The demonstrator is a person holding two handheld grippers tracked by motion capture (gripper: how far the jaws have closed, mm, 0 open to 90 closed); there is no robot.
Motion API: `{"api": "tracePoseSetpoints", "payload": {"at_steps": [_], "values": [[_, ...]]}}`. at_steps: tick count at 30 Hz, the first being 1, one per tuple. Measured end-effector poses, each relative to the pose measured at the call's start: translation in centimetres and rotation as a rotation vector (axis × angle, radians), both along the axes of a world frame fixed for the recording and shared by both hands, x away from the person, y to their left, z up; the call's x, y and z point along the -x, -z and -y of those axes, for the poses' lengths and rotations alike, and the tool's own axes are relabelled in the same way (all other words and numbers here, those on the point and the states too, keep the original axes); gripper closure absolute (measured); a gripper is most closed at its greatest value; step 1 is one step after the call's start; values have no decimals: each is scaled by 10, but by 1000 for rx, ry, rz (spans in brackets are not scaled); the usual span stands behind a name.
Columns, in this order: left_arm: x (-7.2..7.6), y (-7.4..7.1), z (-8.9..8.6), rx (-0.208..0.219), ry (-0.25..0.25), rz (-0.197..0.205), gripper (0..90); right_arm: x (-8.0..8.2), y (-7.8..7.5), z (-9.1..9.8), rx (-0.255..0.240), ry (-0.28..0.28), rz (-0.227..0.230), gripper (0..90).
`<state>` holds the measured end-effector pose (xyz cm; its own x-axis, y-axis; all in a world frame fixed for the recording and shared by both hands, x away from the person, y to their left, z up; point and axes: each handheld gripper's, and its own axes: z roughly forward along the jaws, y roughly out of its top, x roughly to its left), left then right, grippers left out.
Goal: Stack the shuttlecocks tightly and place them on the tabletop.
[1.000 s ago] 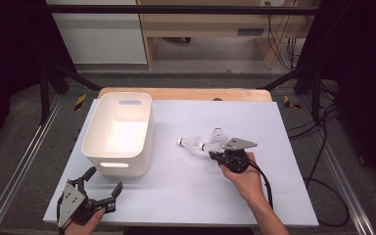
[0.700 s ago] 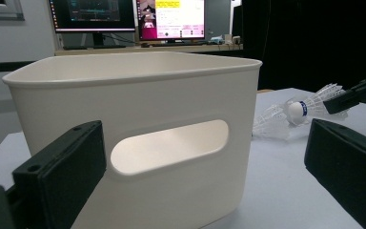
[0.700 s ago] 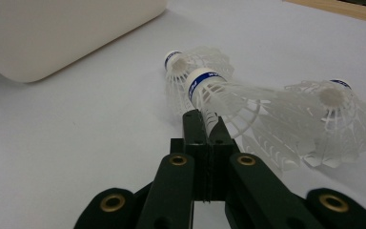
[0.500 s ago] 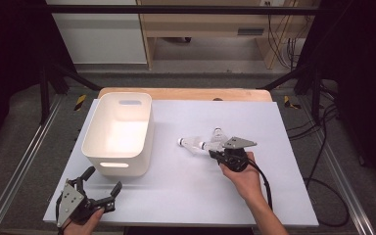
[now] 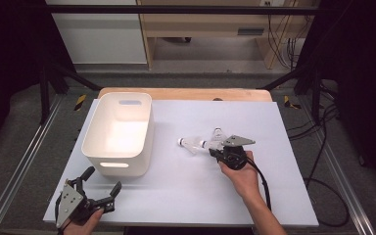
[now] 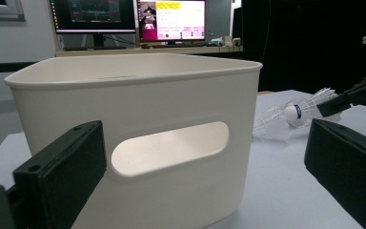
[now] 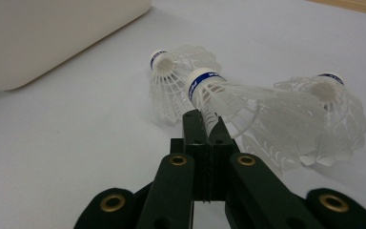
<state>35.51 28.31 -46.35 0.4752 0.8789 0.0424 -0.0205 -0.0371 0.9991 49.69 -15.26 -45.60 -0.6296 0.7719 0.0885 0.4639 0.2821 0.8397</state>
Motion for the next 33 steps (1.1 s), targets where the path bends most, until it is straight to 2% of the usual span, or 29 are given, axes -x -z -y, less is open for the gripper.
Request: {"api": "tracePoseSetpoints", "payload": {"at_steps": [7,14,22,33], "values": [[0,0,1,-2,1,-1,6,-3,3,-4,0,6,-16,900],[0,0,0,1,2,-1,6,-9,4,-20,13,-13,-17,900],[0,0,0,4,5,-1,6,-21,12,-38,29,-27,-42,900],[0,0,1,5,7,-1,7,-30,15,-50,38,-46,-48,900]]}}
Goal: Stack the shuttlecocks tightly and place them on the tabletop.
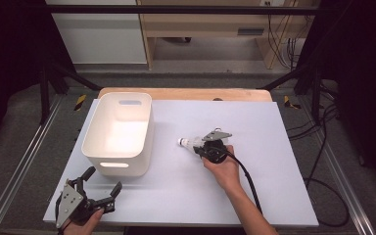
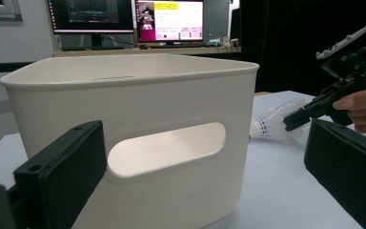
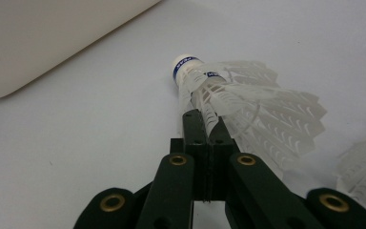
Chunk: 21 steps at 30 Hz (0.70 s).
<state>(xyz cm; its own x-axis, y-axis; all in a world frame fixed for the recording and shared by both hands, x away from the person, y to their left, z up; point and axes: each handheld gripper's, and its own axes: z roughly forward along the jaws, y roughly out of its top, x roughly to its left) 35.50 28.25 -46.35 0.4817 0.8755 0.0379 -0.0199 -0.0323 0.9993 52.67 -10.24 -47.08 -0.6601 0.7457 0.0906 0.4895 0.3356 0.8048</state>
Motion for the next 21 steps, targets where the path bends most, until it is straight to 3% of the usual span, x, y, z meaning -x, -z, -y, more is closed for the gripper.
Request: {"api": "tracePoseSetpoints", "payload": {"at_steps": [15,21], "values": [[0,0,0,2,2,0,8,-2,4,-2,-10,-14,-12,895],[0,0,0,3,3,-1,8,-1,3,-1,-4,5,-8,797]]}}
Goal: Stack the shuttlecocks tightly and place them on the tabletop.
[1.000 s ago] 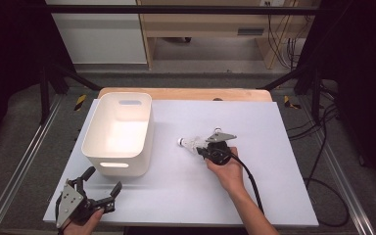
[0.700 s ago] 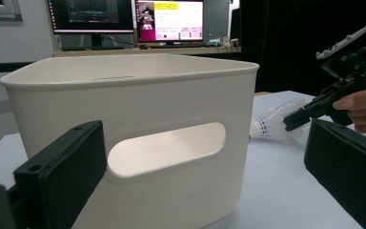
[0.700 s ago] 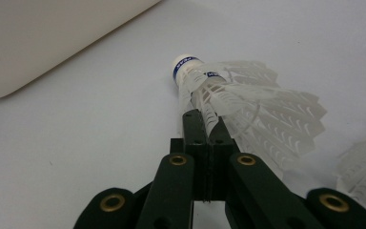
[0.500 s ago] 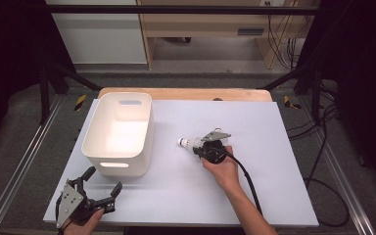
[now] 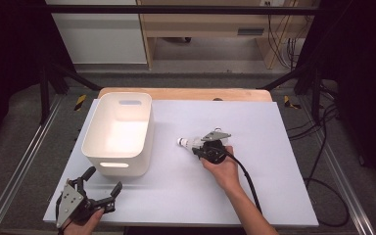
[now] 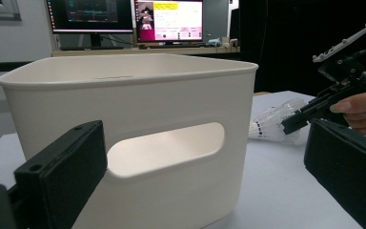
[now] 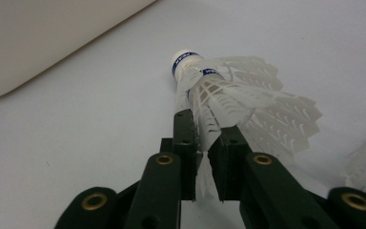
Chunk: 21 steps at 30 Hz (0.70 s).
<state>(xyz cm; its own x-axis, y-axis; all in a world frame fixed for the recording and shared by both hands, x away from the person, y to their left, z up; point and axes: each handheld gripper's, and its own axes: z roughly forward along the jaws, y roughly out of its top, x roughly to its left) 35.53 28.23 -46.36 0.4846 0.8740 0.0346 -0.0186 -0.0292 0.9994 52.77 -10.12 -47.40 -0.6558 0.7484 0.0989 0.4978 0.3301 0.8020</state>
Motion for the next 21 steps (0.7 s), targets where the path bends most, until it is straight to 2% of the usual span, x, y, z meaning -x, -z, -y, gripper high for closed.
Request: {"api": "tracePoseSetpoints", "payload": {"at_steps": [8,21], "values": [[0,0,0,-4,1,1,9,4,-5,1,9,4,1,698],[0,0,0,-1,3,4,7,18,-19,10,19,-7,3,614]]}}
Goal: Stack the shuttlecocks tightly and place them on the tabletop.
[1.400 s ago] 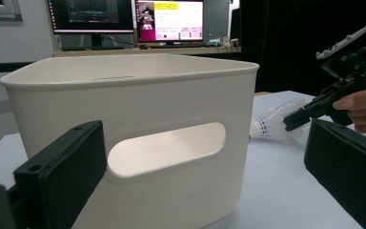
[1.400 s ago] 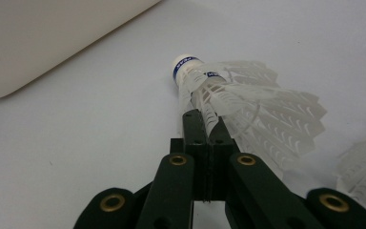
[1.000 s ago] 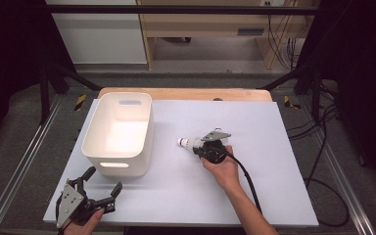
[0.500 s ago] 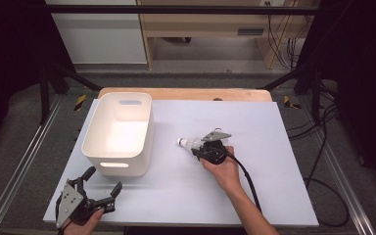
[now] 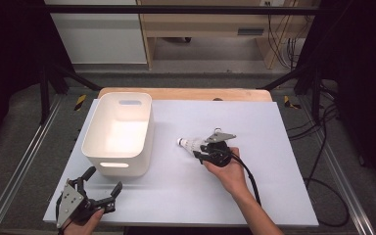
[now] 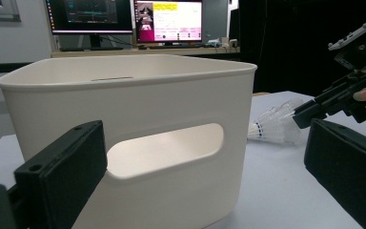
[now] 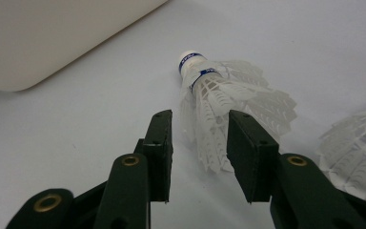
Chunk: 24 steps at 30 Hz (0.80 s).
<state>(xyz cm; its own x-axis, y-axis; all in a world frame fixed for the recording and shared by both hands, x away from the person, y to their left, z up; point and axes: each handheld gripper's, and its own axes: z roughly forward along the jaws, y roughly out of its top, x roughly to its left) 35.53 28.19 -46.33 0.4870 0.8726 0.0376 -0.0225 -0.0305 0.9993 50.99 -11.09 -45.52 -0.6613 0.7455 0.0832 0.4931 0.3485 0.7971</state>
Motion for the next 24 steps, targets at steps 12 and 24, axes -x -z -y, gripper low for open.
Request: {"api": "tracePoseSetpoints", "payload": {"at_steps": [12,24], "values": [[0,0,0,1,-5,1,6,9,-6,12,-8,19,8,540],[0,0,0,-2,-3,2,3,19,-15,30,0,69,27,361]]}}
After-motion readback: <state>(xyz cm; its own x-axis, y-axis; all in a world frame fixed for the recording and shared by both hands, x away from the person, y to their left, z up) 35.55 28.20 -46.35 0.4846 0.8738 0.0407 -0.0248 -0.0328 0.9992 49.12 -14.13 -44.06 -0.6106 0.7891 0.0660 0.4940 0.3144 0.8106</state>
